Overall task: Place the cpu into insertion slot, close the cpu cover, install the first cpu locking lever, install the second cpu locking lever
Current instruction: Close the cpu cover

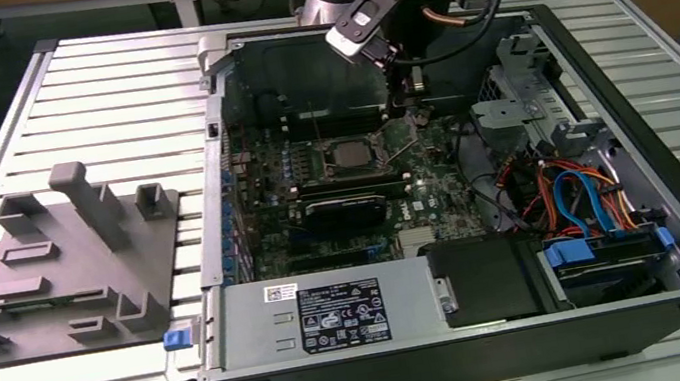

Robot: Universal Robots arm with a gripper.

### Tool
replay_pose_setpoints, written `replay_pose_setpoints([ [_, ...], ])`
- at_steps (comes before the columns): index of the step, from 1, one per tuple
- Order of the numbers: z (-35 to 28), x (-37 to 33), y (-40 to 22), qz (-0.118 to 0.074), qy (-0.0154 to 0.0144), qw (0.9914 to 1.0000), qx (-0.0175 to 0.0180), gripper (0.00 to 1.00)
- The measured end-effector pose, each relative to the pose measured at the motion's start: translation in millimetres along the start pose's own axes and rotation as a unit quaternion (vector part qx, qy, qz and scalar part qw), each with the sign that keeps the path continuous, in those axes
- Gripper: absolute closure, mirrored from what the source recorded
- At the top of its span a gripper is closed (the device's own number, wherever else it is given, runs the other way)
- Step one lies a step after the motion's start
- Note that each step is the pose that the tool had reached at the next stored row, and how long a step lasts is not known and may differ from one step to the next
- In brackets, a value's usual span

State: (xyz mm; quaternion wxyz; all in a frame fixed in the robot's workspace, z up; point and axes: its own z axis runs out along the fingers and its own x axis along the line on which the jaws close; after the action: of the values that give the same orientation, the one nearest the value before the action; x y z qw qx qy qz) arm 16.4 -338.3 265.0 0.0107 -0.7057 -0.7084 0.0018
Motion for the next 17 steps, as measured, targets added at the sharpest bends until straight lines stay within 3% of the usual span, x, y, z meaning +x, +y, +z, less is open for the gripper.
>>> replay_pose_setpoints([
  [11,2.0,0.3,9.1,0.0,0.0,1.0,0.0,0.9],
  [17,5.1,1.5,21.7,0.0,-0.0002,1.0,0.0,0.9],
])
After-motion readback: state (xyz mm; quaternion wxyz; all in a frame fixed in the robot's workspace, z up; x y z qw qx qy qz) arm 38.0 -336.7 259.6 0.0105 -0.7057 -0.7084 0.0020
